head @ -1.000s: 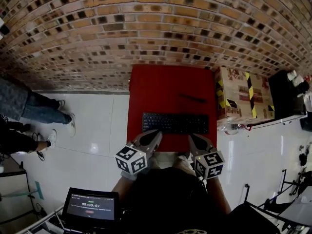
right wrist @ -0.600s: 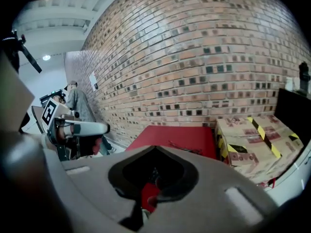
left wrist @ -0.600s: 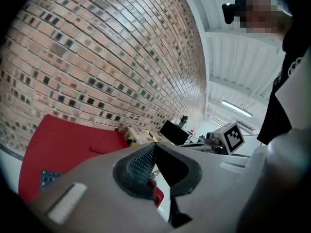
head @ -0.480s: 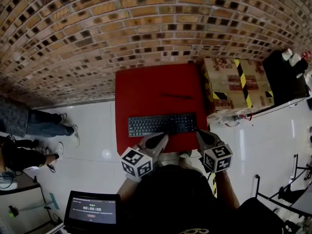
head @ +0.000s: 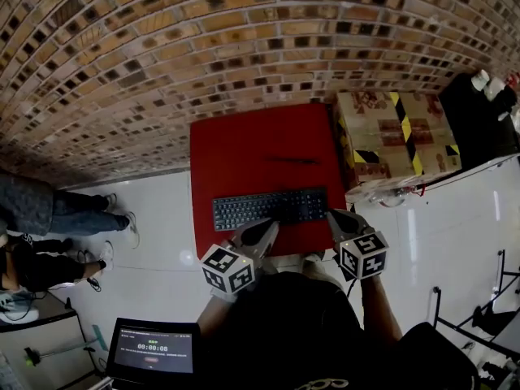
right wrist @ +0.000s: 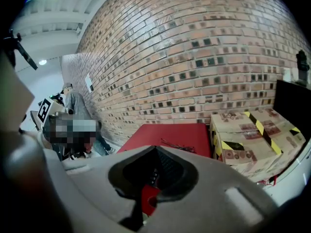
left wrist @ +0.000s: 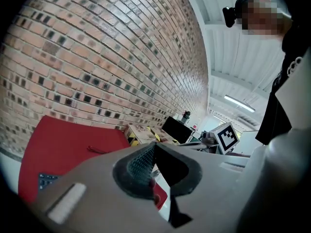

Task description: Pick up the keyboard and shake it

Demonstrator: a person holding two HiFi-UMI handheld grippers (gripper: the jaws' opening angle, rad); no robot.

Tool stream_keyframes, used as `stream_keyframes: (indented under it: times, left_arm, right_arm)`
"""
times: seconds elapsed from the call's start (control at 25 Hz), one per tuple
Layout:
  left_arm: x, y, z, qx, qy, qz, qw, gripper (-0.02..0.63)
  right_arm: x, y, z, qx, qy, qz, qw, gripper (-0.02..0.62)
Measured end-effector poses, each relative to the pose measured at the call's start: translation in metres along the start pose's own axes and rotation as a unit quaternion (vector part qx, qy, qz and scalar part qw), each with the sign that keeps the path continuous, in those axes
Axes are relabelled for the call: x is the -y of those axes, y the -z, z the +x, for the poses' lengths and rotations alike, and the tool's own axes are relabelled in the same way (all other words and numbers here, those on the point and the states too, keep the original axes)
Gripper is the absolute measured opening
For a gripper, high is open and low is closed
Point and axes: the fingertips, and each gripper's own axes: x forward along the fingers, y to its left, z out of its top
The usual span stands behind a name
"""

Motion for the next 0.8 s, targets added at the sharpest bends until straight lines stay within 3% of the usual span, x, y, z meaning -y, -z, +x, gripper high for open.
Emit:
stream_keyframes:
  times: [0.44, 0.8]
  left_arm:
    - [-0.022, -0.003, -0.034, 0.011, -0.034, -0.004, 0.9994, 0.015]
    - [-0.032, 0.004, -0.052, 0.014, -0.043, -0.008, 0.999, 0.015]
  right_arm:
    - [-0.035, -0.002, 0.005, 0.0, -0.021, -0.009, 1.0, -0.011]
    - [-0.046, 0.003, 0.012, -0.006, -0.015, -0.015, 1.0, -0.011]
